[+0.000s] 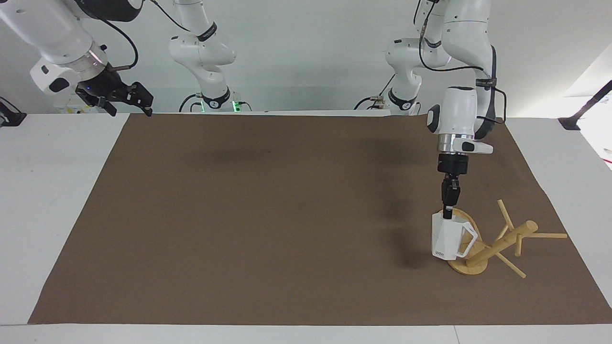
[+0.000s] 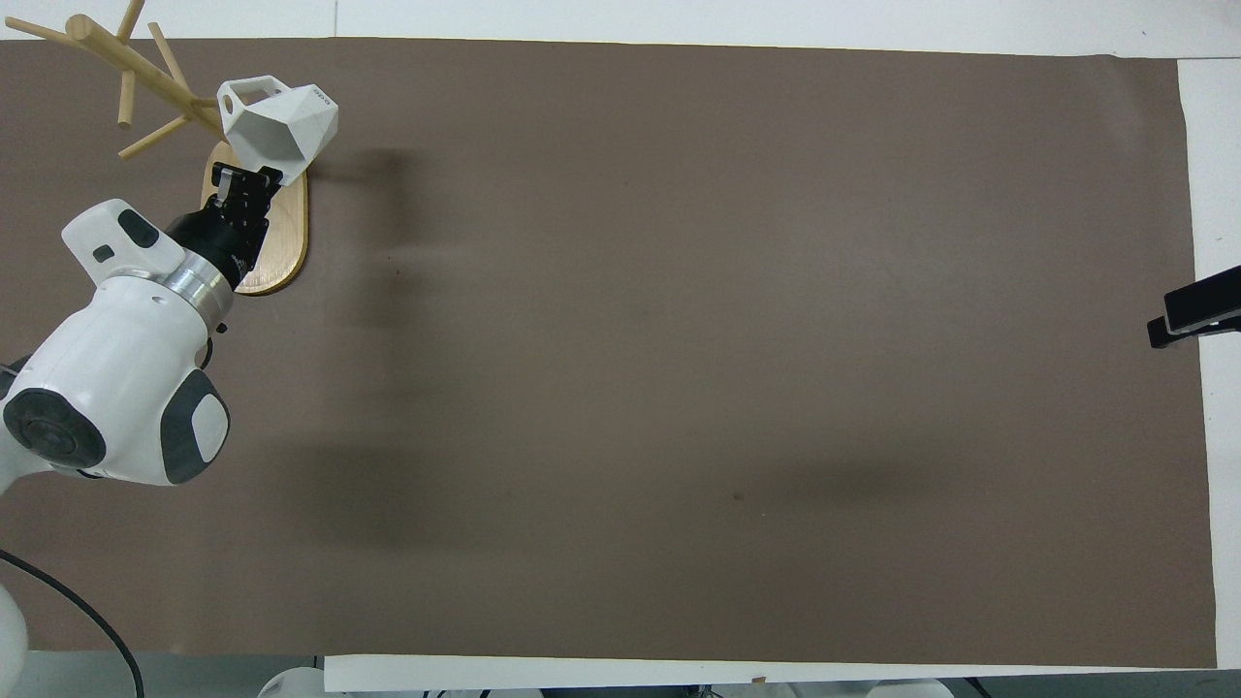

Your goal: Hang cup on rack

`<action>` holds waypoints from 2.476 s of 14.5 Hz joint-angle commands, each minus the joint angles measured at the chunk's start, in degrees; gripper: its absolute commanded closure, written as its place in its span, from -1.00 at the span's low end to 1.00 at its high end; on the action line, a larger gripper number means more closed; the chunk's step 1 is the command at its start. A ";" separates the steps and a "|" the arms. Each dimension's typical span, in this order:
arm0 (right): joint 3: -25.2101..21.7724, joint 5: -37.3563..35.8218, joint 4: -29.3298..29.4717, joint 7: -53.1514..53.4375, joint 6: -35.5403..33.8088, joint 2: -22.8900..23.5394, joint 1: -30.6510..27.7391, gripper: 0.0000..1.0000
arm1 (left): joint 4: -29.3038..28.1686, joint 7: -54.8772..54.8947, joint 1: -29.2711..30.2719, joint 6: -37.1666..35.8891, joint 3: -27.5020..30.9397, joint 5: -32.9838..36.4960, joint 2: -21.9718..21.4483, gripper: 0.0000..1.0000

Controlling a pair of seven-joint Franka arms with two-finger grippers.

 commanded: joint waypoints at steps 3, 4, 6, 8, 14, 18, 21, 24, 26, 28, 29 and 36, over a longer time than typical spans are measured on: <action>-1.08 -1.82 -1.32 2.04 -0.05 -1.61 1.80 -1.00 | -0.99 -1.28 2.62 -1.51 -0.54 0.38 -0.57 0.87; -1.08 -1.82 -1.40 1.96 0.03 -1.61 1.80 -1.00 | -0.47 -1.45 3.15 -4.13 -0.54 0.47 -0.57 0.33; -1.87 -1.82 -2.28 1.70 0.03 -1.79 1.80 -1.00 | 3.29 -1.80 2.89 -12.11 -0.36 0.29 -0.49 -0.87; -1.96 -1.82 -2.72 1.61 0.04 -2.14 1.80 -1.00 | 7.86 -1.72 2.54 -21.68 -0.36 0.21 -0.31 -1.00; -2.22 -1.56 -2.99 1.43 0.13 -1.97 0.83 -1.00 | 14.98 -0.76 2.54 -42.68 -0.36 0.21 -3.99 -0.99; -1.87 -1.12 -2.99 1.52 0.12 -1.79 1.44 -1.00 | 23.07 4.25 2.71 -60.10 -0.45 0.12 -6.54 -0.99; -1.87 -1.12 -2.99 1.52 0.12 -1.79 1.18 -1.00 | 32.20 10.47 2.54 -76.08 -0.54 0.03 -6.73 -0.99; -1.87 -1.12 -2.99 1.52 0.12 -1.79 1.27 -1.00 | 39.94 18.82 2.80 -86.57 -0.45 -2.42 -6.38 -0.99; -1.87 -1.12 -2.99 1.52 0.12 -1.79 1.36 -1.00 | 44.25 26.37 3.15 -92.89 -0.27 -3.66 -5.67 -0.99; -1.87 -1.12 -2.99 1.52 0.12 -1.79 1.27 -1.00 | 46.20 36.90 3.24 -97.30 0.17 -4.80 -4.71 -0.99; -1.87 -1.12 -2.99 1.43 0.12 -1.79 1.27 -1.00 | 47.25 41.13 3.41 -99.67 0.17 -6.02 -4.44 -0.99; -1.87 -1.12 -2.99 1.52 0.12 -1.79 1.27 -1.00 | 55.61 84.11 9.91 -114.45 0.17 -7.70 -1.19 -1.00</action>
